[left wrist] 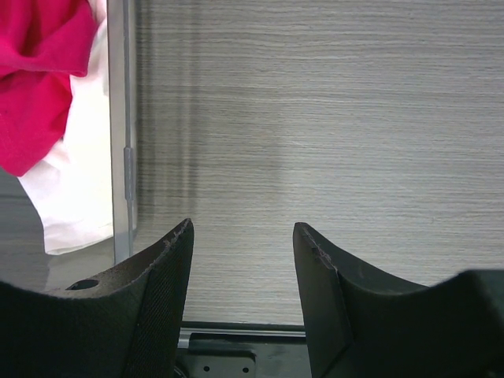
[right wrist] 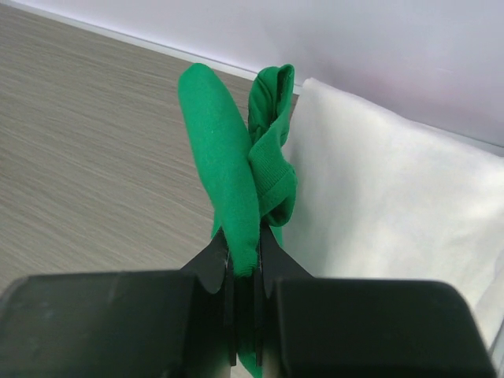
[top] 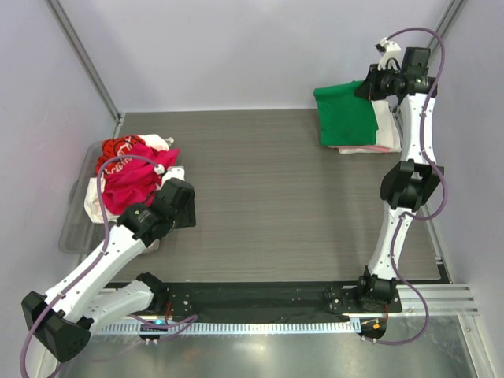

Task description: Fold and stack the t-shirts

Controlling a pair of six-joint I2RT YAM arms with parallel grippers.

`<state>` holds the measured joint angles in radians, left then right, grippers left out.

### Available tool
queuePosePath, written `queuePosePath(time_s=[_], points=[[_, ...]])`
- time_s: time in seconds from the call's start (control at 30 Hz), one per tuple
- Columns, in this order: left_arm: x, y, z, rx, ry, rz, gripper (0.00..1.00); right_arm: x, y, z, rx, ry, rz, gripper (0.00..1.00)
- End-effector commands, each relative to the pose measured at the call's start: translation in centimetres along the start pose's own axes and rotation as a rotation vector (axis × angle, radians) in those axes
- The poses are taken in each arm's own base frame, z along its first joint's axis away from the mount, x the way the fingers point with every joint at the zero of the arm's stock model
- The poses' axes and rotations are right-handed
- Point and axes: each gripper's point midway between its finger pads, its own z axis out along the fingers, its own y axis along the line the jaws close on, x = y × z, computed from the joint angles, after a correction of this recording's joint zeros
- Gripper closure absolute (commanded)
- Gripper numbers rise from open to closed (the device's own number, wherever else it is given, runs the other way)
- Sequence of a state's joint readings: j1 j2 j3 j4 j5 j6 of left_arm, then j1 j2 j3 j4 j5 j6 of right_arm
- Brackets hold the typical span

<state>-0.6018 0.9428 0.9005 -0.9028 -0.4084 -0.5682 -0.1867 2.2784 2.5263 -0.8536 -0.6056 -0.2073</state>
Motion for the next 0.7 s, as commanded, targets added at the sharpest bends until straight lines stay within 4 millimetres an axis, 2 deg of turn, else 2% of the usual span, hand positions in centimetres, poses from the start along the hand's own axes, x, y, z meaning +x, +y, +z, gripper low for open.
queuePosePath(time_s=[0.0,0.17,0.33,0.4,0.67], points=[[-0.8,0.4,-0.3,-0.023,-0.028,-0.020,0.45,-4.0,-0.3,-1.5,0.007,-0.117,-0.067,0.99],[-0.8,0.6,-0.1,-0.036,-0.023,-0.017,0.45,-4.0,-1.6,-0.5,0.022,-0.134,-0.102,0.99],[-0.6,0.5,0.1,-0.040,-0.012,-0.012,0.45,-4.3,-3.7,0.9,0.086,-0.168,-0.138,0.99],[-0.6,0.5,0.2,-0.044,-0.009,-0.008,0.45,-3.7,-4.5,1.7,0.095,-0.164,-0.147,0.99],[-0.4,0.7,0.5,-0.064,0.004,-0.002,0.45,-3.0,-9.9,4.4,0.268,-0.190,-0.228,0.99]])
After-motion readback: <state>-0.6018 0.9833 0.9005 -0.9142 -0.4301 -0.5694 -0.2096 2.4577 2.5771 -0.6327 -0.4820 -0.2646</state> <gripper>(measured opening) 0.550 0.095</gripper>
